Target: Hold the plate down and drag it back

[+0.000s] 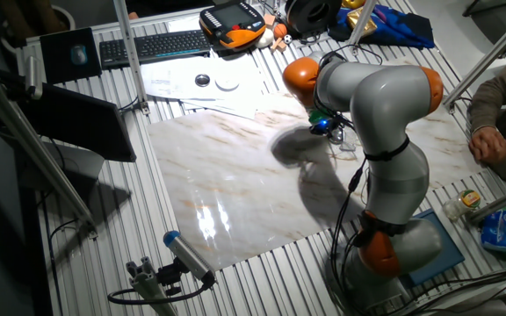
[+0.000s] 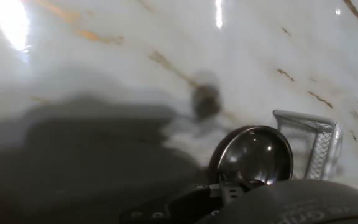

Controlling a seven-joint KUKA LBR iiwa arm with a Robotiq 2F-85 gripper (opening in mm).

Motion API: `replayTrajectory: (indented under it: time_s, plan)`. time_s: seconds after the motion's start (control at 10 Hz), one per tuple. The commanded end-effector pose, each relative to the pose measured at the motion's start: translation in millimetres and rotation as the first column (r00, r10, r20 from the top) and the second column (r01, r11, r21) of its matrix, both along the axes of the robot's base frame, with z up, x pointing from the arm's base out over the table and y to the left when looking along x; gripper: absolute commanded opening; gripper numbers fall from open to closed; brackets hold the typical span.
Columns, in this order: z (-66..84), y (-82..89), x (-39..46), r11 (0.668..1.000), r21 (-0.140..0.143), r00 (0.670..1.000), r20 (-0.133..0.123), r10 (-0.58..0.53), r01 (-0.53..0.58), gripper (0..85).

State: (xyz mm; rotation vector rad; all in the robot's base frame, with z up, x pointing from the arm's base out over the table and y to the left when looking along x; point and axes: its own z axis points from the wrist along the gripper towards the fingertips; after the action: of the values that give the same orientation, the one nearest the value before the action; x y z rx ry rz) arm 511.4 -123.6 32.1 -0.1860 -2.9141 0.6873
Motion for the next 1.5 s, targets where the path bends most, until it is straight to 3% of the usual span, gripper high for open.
replayTrajectory:
  time_s: [0.0, 0.5, 1.0, 1.4]
  plan:
    - [-0.3, 0.8, 0.6, 1.000, 0.006, 1.000, 0.002, -0.003, 0.003, 0.0]
    - [-6.3, -4.0, 1.1, 1.000, -0.004, 1.000, 0.019, 0.012, -0.012, 0.0]
    - [-7.7, 1.7, 4.0, 0.998, 0.062, 1.000, 0.020, -0.008, 0.007, 0.0]
    - [-4.5, 13.3, 6.4, 0.997, 0.071, 1.000, 0.016, -0.022, 0.021, 0.0]
